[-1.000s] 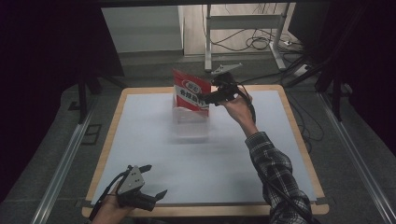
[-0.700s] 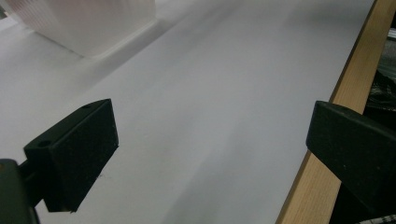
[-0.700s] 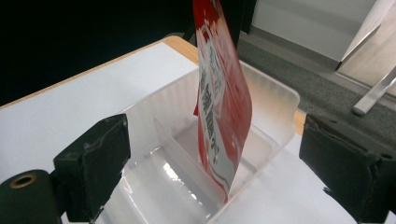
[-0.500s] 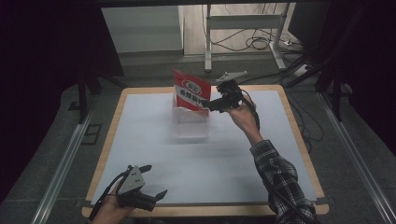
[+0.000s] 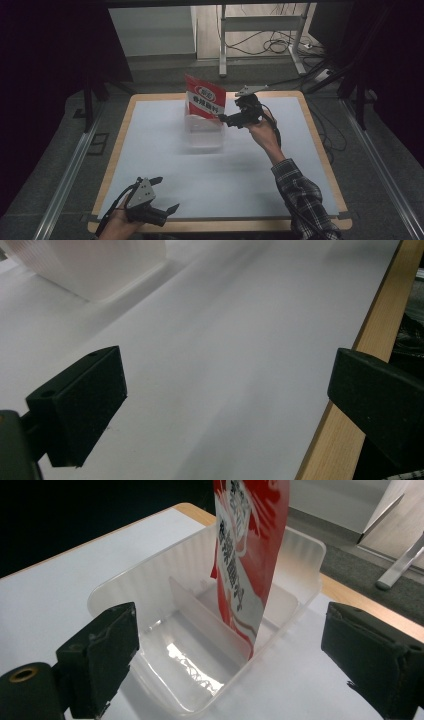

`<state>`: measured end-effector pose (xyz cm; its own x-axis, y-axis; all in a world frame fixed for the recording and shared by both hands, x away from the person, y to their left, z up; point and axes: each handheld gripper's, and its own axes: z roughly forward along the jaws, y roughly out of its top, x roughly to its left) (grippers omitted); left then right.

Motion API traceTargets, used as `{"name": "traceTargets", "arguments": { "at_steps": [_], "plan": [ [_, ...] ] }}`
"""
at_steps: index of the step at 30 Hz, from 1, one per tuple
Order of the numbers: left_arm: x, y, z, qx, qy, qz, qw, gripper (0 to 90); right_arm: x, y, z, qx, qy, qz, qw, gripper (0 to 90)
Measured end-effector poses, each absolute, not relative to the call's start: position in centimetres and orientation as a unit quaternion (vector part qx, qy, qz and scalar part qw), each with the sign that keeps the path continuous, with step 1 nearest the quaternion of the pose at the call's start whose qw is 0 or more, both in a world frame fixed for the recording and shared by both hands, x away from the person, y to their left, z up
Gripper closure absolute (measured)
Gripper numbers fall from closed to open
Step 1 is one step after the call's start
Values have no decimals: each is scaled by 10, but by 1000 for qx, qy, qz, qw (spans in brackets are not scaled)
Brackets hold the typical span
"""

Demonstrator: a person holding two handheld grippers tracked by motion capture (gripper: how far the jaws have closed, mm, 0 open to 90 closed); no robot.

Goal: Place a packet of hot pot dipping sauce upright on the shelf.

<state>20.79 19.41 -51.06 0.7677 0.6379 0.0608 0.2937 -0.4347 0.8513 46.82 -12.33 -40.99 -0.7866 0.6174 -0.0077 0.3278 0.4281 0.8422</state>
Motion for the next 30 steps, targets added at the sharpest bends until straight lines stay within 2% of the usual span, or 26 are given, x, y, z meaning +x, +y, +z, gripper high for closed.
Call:
{"name": "traceTargets", "arguments": {
  "at_steps": [19,30],
  "plan": [
    [208,194,-511,826,281,193,448,24,445,-138,-427,298,822,455,171,63],
    [207,193,-510,828,277,194,448,24,437,-147,-426,301,820,452,179,54]
  ]
}}
